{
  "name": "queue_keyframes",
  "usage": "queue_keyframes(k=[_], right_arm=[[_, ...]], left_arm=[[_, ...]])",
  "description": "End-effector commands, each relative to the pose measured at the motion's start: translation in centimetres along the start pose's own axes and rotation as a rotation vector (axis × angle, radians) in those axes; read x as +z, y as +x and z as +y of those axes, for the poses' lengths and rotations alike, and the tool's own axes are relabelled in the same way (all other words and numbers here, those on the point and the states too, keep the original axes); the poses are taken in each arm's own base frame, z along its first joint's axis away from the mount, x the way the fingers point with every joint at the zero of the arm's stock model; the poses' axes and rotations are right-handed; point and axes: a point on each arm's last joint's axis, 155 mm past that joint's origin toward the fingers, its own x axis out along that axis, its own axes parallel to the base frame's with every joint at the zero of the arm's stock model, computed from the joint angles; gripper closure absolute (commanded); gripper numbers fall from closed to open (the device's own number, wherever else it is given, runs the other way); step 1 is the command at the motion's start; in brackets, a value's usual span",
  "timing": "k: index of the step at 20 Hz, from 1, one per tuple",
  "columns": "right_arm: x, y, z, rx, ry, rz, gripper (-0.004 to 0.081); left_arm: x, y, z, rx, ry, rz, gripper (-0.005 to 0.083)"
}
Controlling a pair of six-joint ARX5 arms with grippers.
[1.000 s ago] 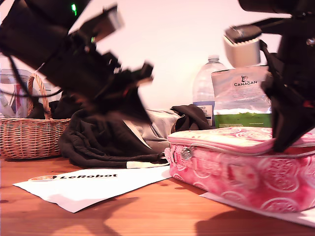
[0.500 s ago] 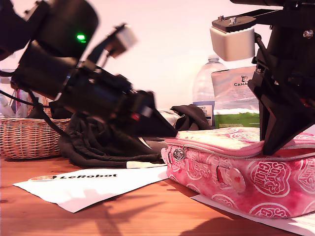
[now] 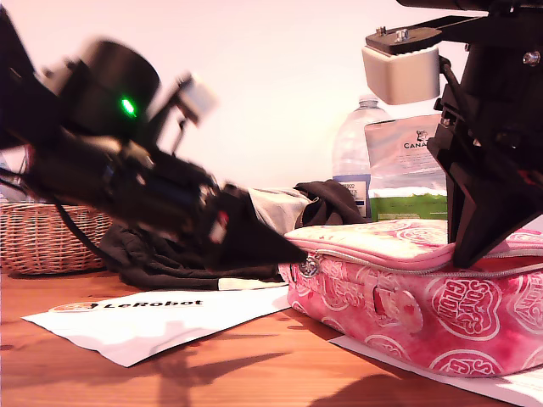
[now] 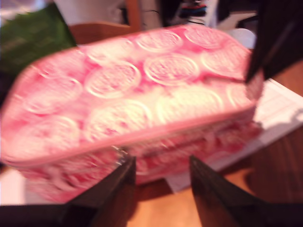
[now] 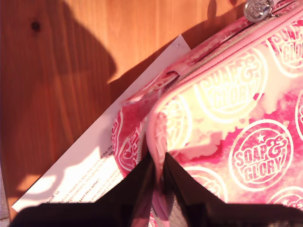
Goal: Open the zipper in the zip bag in front of you
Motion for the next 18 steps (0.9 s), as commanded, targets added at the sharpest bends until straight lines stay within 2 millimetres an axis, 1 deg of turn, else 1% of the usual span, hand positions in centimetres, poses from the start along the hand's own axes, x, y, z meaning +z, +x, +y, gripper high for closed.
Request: queue_keyframes(k=[1, 4, 7, 12, 16, 18], right_arm=[[-0.2, 0.5, 1.6, 0.046, -0.015, 0.000, 0.0782], [-0.2, 0.5, 1.6, 0.046, -0.015, 0.000, 0.0782], [-0.1, 0.5, 1.6, 0.045, -0.015, -0.001, 0.0782], [0.3, 0.5, 1.2, 0.029, -0.010, -0.016, 0.0782], [0.4, 0.5, 1.3, 0.035, -0.010, -0.023, 0.0782], [0.4, 0.5, 1.3, 0.037, -0.010, -0.024, 0.0782]], left_arm=[[0.8, 0.4, 1.2, 0.016, 0.018, -0.022, 0.0411], [1.4, 0.8, 2.1, 0.014, 0.007, -0.027, 0.0411], [1.7, 1.1, 2.3, 0.005, 0.007, -0.033, 0.0412], [-0.1, 2.1, 1.9, -0.038, -0.039, 0.019, 0.0412], [0.3, 2.1, 2.7, -0.025, -0.036, 0.013, 0.0421], [-0.2, 2.3, 2.7, -0.032, -0.049, 0.031, 0.0422]])
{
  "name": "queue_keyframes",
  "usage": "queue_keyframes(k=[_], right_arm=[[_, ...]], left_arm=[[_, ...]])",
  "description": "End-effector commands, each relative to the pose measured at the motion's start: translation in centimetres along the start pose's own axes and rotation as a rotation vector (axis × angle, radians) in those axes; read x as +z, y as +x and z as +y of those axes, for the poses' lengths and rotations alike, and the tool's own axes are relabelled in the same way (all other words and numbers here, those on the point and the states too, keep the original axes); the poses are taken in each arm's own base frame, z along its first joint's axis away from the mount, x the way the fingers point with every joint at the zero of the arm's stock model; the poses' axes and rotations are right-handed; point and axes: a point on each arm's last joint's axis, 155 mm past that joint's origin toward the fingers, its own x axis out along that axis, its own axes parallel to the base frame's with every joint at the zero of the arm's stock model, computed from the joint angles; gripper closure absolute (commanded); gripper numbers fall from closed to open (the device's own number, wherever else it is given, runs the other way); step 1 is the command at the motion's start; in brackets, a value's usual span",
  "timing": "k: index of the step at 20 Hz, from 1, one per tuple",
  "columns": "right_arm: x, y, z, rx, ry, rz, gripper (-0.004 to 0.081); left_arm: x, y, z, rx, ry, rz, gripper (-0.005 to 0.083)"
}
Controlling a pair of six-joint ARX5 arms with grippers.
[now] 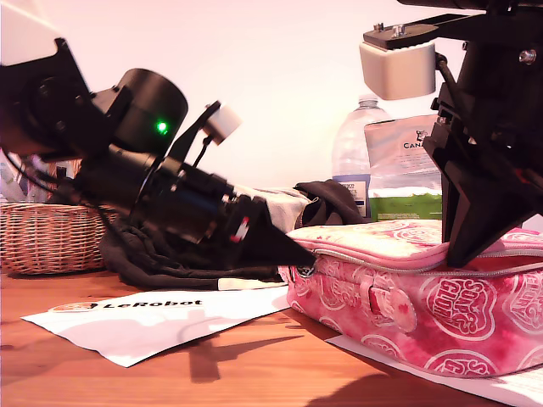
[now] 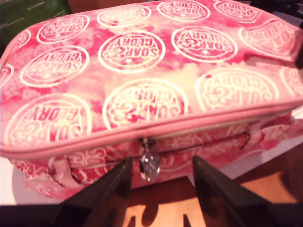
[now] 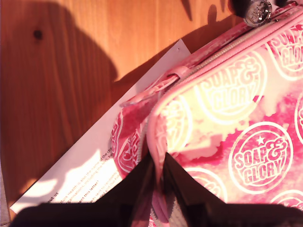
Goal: Open the zipper in the zip bag in front of you
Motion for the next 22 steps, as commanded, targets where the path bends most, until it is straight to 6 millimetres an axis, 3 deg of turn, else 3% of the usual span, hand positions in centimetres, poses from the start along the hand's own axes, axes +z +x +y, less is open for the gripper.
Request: queue_keyframes(k=[1, 5, 18, 22], right_arm=[[0.0, 0.5, 1.4, 0.039, -0.013, -0.006, 0.0782], [0.0, 0.5, 1.4, 0.039, -0.012, -0.007, 0.0782], [0.0, 0.5, 1.4, 0.039, -0.006, -0.007, 0.0782], [0.0, 0.5, 1.4, 0.038, -0.006, -0.008, 0.0782]], left_arm=[[-0.7, 0.4, 0.1, -0.010, -0.012, 0.014, 0.0423], [-1.0, 0.6, 0.2, -0.016, -0.021, 0.026, 0.0525], [-1.8, 1.3, 0.6, -0.027, -0.044, 0.076, 0.0539], [-1.7, 1.4, 0.8, -0.030, -0.050, 0.084, 0.0737]])
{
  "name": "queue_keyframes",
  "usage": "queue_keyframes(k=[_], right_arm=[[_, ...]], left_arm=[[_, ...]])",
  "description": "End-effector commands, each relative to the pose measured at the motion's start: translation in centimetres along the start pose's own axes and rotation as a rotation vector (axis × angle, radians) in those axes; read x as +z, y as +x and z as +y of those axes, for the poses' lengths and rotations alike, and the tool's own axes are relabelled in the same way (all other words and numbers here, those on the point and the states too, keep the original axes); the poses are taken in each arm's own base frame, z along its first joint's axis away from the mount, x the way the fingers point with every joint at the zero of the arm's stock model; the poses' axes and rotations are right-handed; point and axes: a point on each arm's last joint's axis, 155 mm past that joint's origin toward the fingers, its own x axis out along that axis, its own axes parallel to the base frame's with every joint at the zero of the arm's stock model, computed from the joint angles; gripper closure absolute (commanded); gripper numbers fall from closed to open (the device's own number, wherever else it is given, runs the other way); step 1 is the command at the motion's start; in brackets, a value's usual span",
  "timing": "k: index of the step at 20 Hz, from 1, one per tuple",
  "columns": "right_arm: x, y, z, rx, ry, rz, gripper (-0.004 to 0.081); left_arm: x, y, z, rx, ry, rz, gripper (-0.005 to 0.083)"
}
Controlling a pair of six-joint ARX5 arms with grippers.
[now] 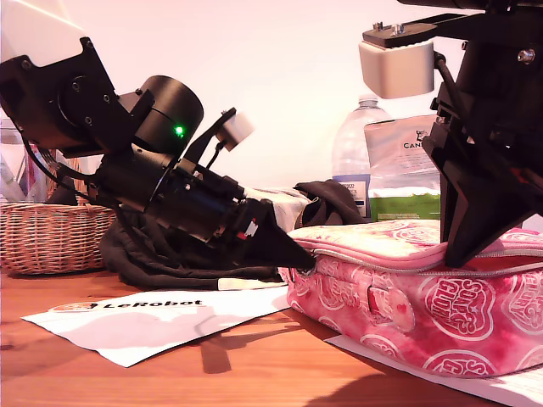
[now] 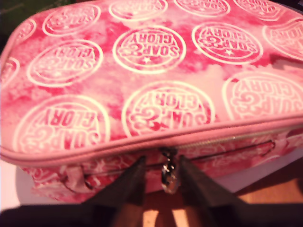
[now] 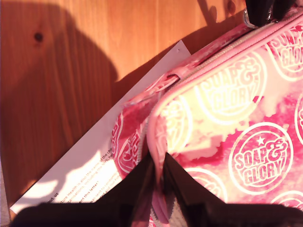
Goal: Open the zipper in the zip bag in front of you
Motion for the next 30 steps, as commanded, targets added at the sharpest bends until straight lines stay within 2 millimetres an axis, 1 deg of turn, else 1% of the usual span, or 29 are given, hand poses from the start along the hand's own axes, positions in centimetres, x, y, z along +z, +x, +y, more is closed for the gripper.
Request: queue_keyframes(k=[1, 5, 6, 9, 10, 11, 13, 14, 15, 18, 21, 23, 25, 27, 30], right_arm=[[-0.1, 0.5, 1.4, 0.038, -0.011, -0.002, 0.0782], [0.0, 0.5, 1.3, 0.036, -0.010, -0.005, 0.0782], [0.0, 0.5, 1.3, 0.035, -0.010, -0.005, 0.0782], [-0.1, 0.5, 1.3, 0.036, 0.014, -0.003, 0.0782], [-0.1, 0.5, 1.3, 0.036, 0.042, -0.003, 0.0769], [-0.1, 0.5, 1.3, 0.035, 0.061, -0.003, 0.0721], [0.0, 0.5, 1.2, 0.032, 0.086, -0.005, 0.0565], [0.0, 0.5, 1.2, 0.030, 0.095, -0.006, 0.0516], [0.1, 0.3, 1.1, 0.026, 0.099, -0.010, 0.0506], [0.5, -0.9, 0.2, -0.004, 0.145, -0.041, 0.0505], [2.1, -3.3, -1.4, -0.030, 0.270, -0.130, 0.0502], [3.0, -4.1, -1.7, -0.016, 0.356, -0.177, 0.0497], [2.8, -4.0, -1.1, 0.013, 0.405, -0.163, 0.0498], [2.6, -3.9, -0.3, 0.054, 0.471, -0.151, 0.0498], [2.3, -3.8, 0.2, 0.075, 0.525, -0.131, 0.0498]], left_arm=[[-1.0, 0.5, 0.2, -0.009, -0.015, 0.020, 0.0749], [-1.6, 0.4, -0.1, -0.019, -0.016, 0.042, 0.0755], [-1.6, 0.4, -0.1, -0.020, -0.019, 0.045, 0.0799], [-2.3, 0.4, -0.5, -0.030, -0.064, 0.072, 0.0796], [-2.6, 0.3, -0.6, -0.033, -0.077, 0.081, 0.0796], [-2.7, 0.3, -0.7, -0.036, -0.088, 0.089, 0.0796], [-3.0, 0.3, -0.8, -0.039, -0.118, 0.098, 0.0796], [-3.0, 0.2, -0.8, -0.039, -0.122, 0.099, 0.0796], [-3.0, 0.3, -0.8, -0.038, -0.133, 0.099, 0.0796], [-3.0, 0.2, -0.8, -0.037, -0.144, 0.100, 0.0796], [-3.0, 0.2, -0.8, -0.036, -0.184, 0.102, 0.0796], [-3.1, 0.0, -1.1, -0.041, -0.216, 0.118, 0.0796], [-3.0, -0.5, -1.4, -0.046, -0.232, 0.135, 0.0796], [-2.4, -1.2, -1.6, -0.043, -0.257, 0.137, 0.0796], [-1.8, -2.4, -1.4, -0.001, -0.321, 0.160, 0.0796]])
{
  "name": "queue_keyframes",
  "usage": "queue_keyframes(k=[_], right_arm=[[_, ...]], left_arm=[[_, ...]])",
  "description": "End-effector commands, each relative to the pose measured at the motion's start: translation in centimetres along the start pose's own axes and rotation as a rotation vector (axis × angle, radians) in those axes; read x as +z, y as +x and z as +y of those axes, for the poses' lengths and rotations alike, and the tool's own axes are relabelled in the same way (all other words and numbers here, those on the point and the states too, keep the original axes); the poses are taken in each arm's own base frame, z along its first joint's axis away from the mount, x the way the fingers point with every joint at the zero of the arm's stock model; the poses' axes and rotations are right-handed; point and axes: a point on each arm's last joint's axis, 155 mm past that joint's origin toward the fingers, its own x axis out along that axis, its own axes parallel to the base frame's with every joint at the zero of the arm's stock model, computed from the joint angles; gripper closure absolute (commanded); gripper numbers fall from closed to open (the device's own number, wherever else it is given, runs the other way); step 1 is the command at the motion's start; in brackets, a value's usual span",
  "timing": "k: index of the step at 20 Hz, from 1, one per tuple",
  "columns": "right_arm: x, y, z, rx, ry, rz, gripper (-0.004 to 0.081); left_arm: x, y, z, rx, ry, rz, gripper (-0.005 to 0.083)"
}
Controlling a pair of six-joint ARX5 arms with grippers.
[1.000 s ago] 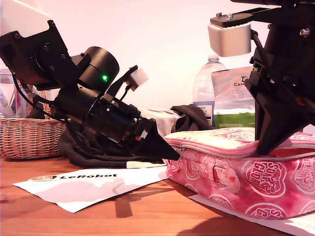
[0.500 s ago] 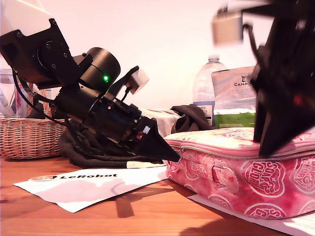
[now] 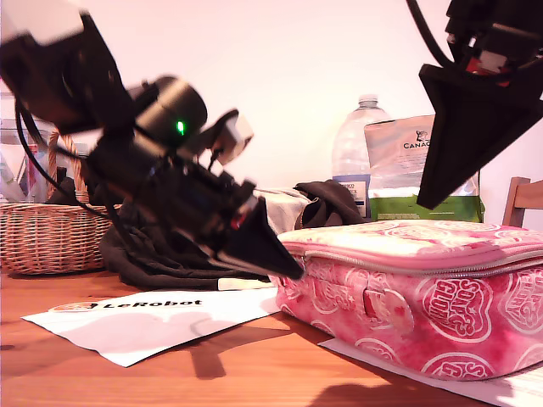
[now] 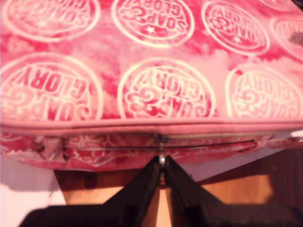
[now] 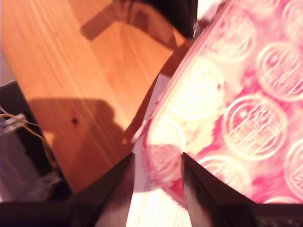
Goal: Open the zipper in the zip bag in front of you
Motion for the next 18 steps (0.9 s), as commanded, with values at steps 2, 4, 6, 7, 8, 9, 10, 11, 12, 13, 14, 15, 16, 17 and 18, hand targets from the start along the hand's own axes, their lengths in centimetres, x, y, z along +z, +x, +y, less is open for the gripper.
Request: queue_keyframes(k=[2, 4, 6, 7, 8, 9, 10, 11, 12, 13, 14, 15, 16, 17, 18], right_arm=[[-0.5, 0.4, 0.4, 0.013, 0.030, 0.018, 0.0498], [-0.5, 0.4, 0.4, 0.013, 0.058, 0.017, 0.0497], [-0.5, 0.4, 0.4, 0.013, 0.080, 0.017, 0.0497], [-0.5, 0.3, 0.5, 0.014, 0.080, 0.019, 0.0497], [-0.8, 0.3, 0.5, 0.017, 0.076, 0.029, 0.0497], [-1.3, 0.3, 0.8, 0.029, 0.073, 0.049, 0.0497], [-2.2, 0.2, 1.4, 0.053, 0.071, 0.085, 0.0498], [-3.1, 0.1, 2.2, 0.092, 0.069, 0.123, 0.0503], [-4.1, -0.2, 3.1, 0.135, 0.069, 0.159, 0.0508], [-4.9, -0.5, 4.1, 0.183, 0.079, 0.192, 0.0512], [-5.5, -0.8, 5.0, 0.223, 0.095, 0.218, 0.0538], [-5.8, -1.0, 5.2, 0.233, 0.105, 0.232, 0.0593], [-5.7, -0.9, 5.0, 0.222, 0.104, 0.227, 0.0636], [-5.4, -0.7, 4.5, 0.205, 0.107, 0.213, 0.0662], [-5.1, -0.3, 4.0, 0.185, 0.111, 0.201, 0.0673]], left_arm=[[-0.8, -1.4, -0.2, 0.031, -0.070, 0.041, 0.0796], [-1.4, -2.0, -0.4, 0.055, -0.117, 0.081, 0.0796], [-2.0, -2.6, -1.1, 0.051, -0.174, 0.115, 0.0796], [-2.5, -2.8, -1.6, 0.042, -0.202, 0.137, 0.0796], [-2.8, -2.9, -2.3, 0.032, -0.211, 0.161, 0.0796], [-3.1, -2.9, -2.9, 0.024, -0.214, 0.179, 0.0796], [-3.3, -2.9, -3.4, 0.024, -0.226, 0.190, 0.0796], [-3.5, -2.8, -3.7, 0.027, -0.221, 0.202, 0.0796], [-3.6, -2.6, -3.9, 0.031, -0.215, 0.211, 0.0796], [-3.7, -2.5, -4.1, 0.036, -0.212, 0.217, 0.0796], [-3.7, -2.4, -4.5, 0.031, -0.205, 0.220, 0.0796], [-3.7, -2.2, -4.8, 0.025, -0.199, 0.222, 0.0796], [-3.8, -2.1, -5.1, 0.019, -0.195, 0.226, 0.0796], [-3.9, -2.1, -5.4, 0.015, -0.199, 0.233, 0.0796], [-3.9, -2.1, -5.6, 0.013, -0.202, 0.237, 0.0796]])
